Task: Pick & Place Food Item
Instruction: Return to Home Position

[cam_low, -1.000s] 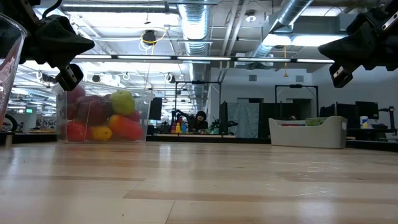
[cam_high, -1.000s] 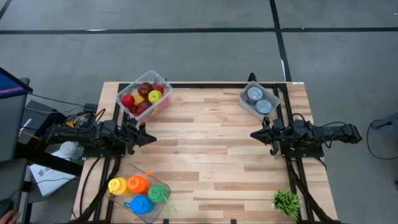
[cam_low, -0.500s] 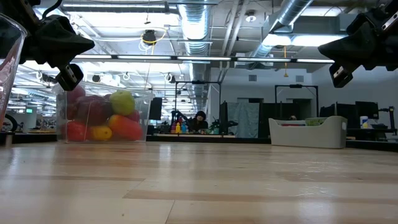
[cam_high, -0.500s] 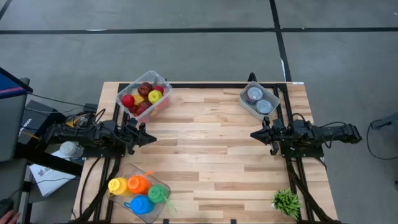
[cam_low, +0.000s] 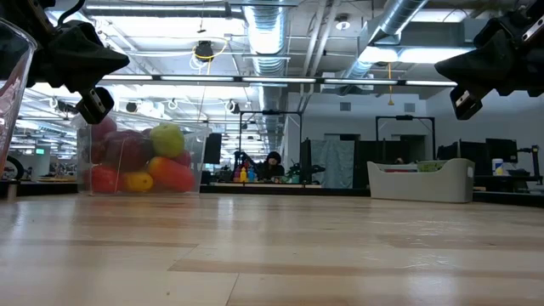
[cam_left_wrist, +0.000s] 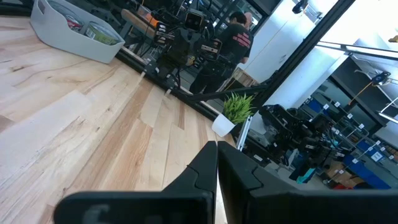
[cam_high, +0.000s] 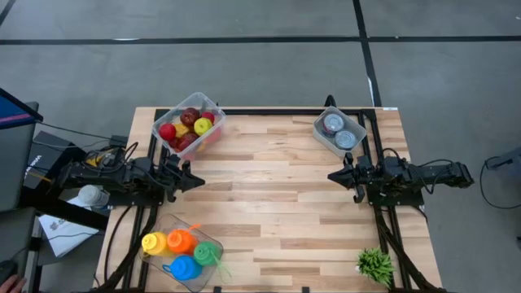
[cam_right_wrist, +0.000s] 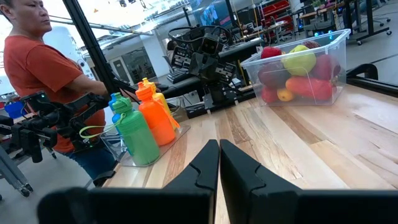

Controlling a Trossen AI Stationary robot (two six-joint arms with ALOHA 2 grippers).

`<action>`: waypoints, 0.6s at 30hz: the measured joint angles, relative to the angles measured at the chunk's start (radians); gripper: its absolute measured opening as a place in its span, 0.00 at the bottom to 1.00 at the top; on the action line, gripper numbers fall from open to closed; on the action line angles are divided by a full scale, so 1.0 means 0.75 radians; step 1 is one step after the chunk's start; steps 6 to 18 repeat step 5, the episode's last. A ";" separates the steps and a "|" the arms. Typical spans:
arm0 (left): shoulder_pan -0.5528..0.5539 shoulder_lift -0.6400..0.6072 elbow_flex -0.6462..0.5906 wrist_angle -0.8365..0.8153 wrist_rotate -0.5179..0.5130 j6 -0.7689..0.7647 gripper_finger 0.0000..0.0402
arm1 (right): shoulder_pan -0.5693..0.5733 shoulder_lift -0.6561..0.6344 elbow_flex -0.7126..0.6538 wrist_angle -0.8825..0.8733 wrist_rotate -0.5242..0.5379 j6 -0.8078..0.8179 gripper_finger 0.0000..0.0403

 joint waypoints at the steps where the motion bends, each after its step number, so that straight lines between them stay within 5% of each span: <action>1: 0.000 0.000 0.000 0.000 0.000 0.000 0.00 | 0.000 0.000 0.000 0.000 0.000 0.000 0.03; 18: 0.000 0.001 0.000 0.000 0.000 0.000 0.00 | 0.000 0.000 0.000 0.000 0.000 0.000 0.03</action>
